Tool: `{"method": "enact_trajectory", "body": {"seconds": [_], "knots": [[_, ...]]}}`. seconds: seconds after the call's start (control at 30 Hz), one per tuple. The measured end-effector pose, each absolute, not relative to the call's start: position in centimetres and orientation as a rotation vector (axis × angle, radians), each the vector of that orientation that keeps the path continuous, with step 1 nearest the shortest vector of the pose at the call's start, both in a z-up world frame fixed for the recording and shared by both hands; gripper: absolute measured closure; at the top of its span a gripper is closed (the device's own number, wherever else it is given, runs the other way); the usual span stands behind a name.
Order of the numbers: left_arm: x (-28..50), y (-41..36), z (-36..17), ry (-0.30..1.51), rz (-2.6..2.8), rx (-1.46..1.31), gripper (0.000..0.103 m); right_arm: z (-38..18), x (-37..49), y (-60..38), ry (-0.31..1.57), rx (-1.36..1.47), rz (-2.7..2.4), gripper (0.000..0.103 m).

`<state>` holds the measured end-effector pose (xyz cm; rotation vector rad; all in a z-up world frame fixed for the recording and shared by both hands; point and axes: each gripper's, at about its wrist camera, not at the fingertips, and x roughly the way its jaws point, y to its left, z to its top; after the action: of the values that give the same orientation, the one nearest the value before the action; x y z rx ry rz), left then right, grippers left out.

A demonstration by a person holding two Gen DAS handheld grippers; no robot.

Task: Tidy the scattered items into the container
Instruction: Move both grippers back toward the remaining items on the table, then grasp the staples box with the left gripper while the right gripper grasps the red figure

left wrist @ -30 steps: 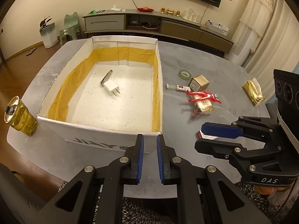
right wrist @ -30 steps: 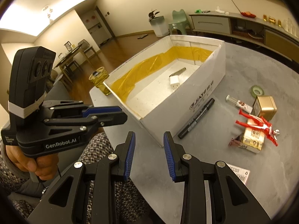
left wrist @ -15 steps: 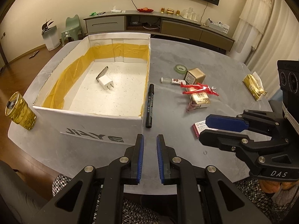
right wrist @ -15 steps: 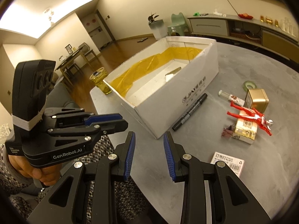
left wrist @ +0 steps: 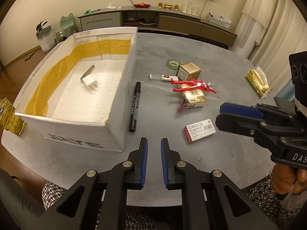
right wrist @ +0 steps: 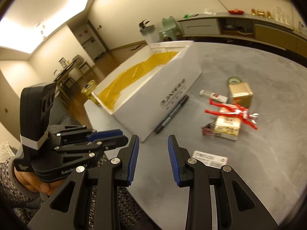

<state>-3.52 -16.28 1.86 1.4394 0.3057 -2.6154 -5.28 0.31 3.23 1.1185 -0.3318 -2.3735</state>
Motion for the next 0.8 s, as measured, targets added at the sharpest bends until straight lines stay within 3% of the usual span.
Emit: {"method": "enact_trajectory", "body": {"seconds": [0.4, 0.53, 0.67, 0.8], "knots": [[-7.2, -13.6, -1.4, 0.310, -2.621, 1.546, 0.087, 0.6, -5.9, 4.7, -0.355, 1.221, -2.481, 0.066], [-8.6, -12.6, -2.6, 0.299, -2.632, 1.562, 0.071, -0.2, -6.3, 6.5, -0.399, 1.253, -2.515, 0.063], [-10.1, -11.1, -3.7, 0.249, -2.653, 1.591, 0.070, -0.8, -6.8, 8.0, -0.434, 1.280, -2.534, 0.060], [-11.4, -9.7, -4.6, 0.130, -2.693, 1.558, 0.054, -1.2, -7.2, 8.6, -0.410, 1.307, -2.566, 0.060]]}}
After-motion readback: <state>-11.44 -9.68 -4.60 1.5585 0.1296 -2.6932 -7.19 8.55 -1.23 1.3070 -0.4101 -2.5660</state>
